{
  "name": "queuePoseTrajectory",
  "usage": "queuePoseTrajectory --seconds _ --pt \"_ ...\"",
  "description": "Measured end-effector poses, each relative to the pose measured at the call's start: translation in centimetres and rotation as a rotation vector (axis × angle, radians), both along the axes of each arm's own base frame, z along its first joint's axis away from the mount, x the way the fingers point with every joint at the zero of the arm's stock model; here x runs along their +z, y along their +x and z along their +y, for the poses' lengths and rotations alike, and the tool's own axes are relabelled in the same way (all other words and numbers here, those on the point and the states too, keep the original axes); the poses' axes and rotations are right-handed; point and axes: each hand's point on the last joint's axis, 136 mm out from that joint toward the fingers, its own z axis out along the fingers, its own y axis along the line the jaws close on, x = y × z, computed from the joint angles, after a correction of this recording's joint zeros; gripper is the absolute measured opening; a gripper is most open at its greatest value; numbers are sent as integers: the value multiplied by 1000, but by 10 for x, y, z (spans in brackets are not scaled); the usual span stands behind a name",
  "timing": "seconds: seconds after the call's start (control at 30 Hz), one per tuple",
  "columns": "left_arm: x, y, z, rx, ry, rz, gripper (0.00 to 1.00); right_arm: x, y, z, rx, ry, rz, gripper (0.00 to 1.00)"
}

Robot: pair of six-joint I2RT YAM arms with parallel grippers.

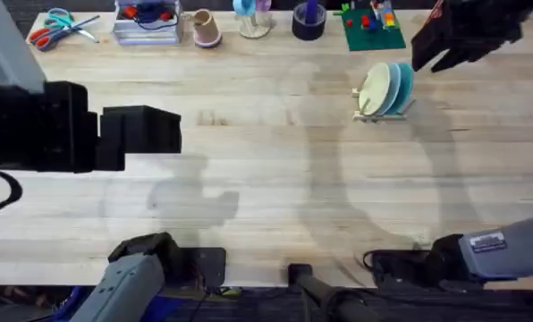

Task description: Pick up the plates from the table one by one and place each into a slot on the dish rack.

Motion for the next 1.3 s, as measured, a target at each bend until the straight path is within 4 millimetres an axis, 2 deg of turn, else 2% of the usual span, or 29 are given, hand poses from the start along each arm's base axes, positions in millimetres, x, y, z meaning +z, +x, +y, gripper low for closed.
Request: queuePoseTrajectory --seconds 0.1,0.23,0.3,0.37,0.4,0.6,0.83,1.3 --pt "0 0 0 0 0 0 993 15 -13 0 -1 0 -15 329" --pt "0 0 0 0 0 0 993 37 -32 1 -5 0 -47 456" --pt "0 0 0 0 0 0 993 49 -43 1 -7 0 -69 658" --pt "0 0 0 0 0 0 993 60 -56 1 -12 2 -85 923" --pt "0 0 0 0 0 0 993 65 -63 1 -10 1 -92 973" --pt "0 0 0 0 0 0 993 88 -106 2 -11 1 -109 991" --pt "0 0 0 0 0 0 993 108 -148 3 -11 0 -155 992" --pt "0 0 0 0 0 0 993 151 -216 5 -10 -4 -411 992"
